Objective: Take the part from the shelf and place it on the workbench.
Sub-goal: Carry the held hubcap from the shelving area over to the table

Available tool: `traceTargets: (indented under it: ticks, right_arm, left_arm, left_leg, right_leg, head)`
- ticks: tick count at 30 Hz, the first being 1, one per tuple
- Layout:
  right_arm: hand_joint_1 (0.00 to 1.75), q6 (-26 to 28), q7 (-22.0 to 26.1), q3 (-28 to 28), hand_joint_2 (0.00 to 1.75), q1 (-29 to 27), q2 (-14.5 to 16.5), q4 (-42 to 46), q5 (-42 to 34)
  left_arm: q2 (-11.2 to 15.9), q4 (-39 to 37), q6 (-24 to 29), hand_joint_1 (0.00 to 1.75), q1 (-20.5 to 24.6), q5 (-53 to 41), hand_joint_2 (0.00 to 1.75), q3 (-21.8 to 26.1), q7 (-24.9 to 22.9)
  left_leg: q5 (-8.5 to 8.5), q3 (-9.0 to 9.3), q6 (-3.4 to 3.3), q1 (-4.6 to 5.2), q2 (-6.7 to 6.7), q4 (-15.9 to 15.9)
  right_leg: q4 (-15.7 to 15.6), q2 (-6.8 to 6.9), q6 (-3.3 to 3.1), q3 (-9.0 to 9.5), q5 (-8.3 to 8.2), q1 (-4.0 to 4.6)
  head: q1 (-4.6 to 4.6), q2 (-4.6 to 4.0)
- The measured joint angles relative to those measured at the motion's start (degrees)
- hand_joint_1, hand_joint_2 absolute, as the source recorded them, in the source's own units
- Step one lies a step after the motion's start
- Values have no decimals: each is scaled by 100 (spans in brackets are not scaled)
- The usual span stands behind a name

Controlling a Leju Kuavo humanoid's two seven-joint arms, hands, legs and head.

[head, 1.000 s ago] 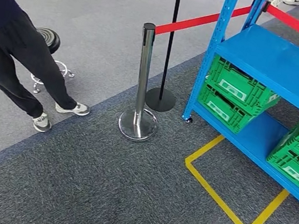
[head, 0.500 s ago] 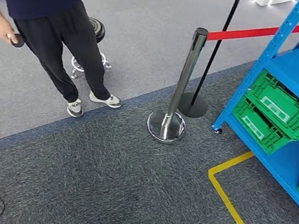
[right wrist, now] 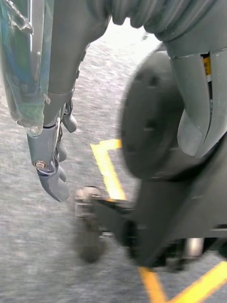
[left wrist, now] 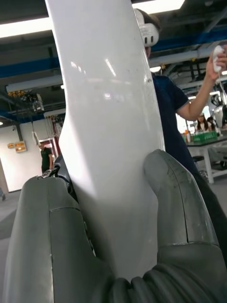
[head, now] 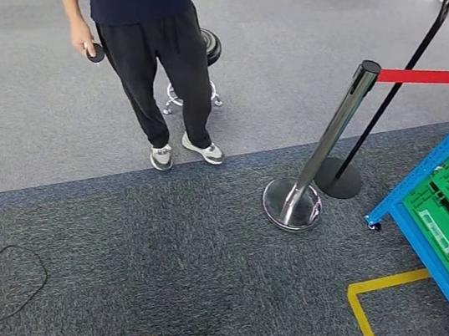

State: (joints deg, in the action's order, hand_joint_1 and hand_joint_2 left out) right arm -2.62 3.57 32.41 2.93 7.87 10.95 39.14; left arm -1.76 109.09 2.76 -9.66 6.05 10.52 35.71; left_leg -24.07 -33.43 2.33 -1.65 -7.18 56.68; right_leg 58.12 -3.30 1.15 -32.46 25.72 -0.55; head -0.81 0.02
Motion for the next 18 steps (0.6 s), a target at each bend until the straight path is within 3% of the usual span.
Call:
traceTargets:
  ticks: [2, 3, 5, 6, 7, 8, 10, 12, 13, 15, 16, 18]
  right_arm:
    - [0, 3, 1, 3, 175, 1, 1, 0, 1]
    - [0, 2, 2, 4, 175, -2, 1, 0, 1]
    - [0, 2, 2, 5, 175, -17, 2, 0, 1]
    - [0, 1, 2, 5, 175, -22, 2, 0, 2]
    - [0, 1, 1, 5, 175, -24, 3, 0, 3]
    - [0, -1, 0, 5, 175, -21, 4, 0, 5]
    - [0, -4, 0, 5, 175, -14, 9, 0, 14]
    - [0, -5, 1, 6, 175, -10, 11, 0, 19]
    - [0, -5, 1, 6, 175, -7, 11, 0, 19]
    - [0, -5, 1, 7, 175, 2, 11, 0, 21]
    - [0, -5, 4, 7, 175, 6, 11, 0, 22]
    - [0, -5, 14, 9, 175, 4, 11, 0, 20]
  left_arm:
    - [3, 0, 3, 175, 3, 0, 175, 3, 0]
    - [4, -1, 5, 175, 10, 0, 175, 2, 0]
    - [3, -3, 11, 175, 20, 0, 175, 2, 0]
    - [3, -5, 14, 175, 16, 0, 175, 2, 0]
    - [3, -7, 15, 175, 12, 0, 175, 3, 0]
    - [4, -8, 16, 175, 11, 0, 175, 3, 0]
    - [6, -9, 16, 175, 23, 0, 175, 4, 0]
    - [5, -9, 16, 175, 43, 0, 175, 3, 0]
    - [7, -9, 14, 175, 49, 0, 175, 4, 0]
    - [10, -9, -4, 175, 50, 0, 175, 9, 0]
    - [12, -9, -20, 175, 58, 3, 175, 12, 1]
    - [11, -17, -59, 175, 94, 18, 175, 15, 4]
  left_leg:
    - [-187, -149, 32, 22, 305, 291]
    - [-372, -310, 39, 38, 489, 625]
    - [-714, -682, 56, 49, 630, 1393]
    - [-760, -785, 60, 49, 643, 1610]
    - [-693, -776, 60, 50, 652, 1605]
    - [-530, -644, 54, 53, 684, 1365]
    - [-186, -193, 29, 78, 959, 550]
    - [-53, 75, -33, 111, 1180, 47]
    - [-58, 86, -68, 128, 1179, -9]
    - [-31, 66, -146, 125, 1013, -18]
    - [-14, 64, -184, 116, 940, -30]
    - [16, 60, -250, 90, 801, -47]
  right_leg:
    - [-52, 138, -77, 21, -30, 4]
    - [-62, 216, -102, 25, -32, 17]
    - [-65, 378, -125, 19, -25, 41]
    - [-64, 462, -129, 18, -22, 49]
    - [-63, 541, -129, 18, -20, 54]
    - [-62, 620, -124, 22, -16, 56]
    - [-42, 755, -94, 37, 7, 76]
    - [-20, 868, -41, 55, 38, 109]
    - [-20, 930, -13, 67, 50, 120]
    - [-27, 1020, 48, 96, 75, 103]
    - [42, 943, 81, 77, 139, 89]
    - [537, 618, 133, -135, 440, 61]
  head:
    - [-18, 0]
    - [-24, 0]
    - [-31, 0]
    - [-30, 0]
    - [-30, 0]
    - [-31, 0]
    - [-34, 0]
    - [-21, 0]
    - [-15, 0]
    - [-6, 0]
    - [2, 0]
    - [32, 0]
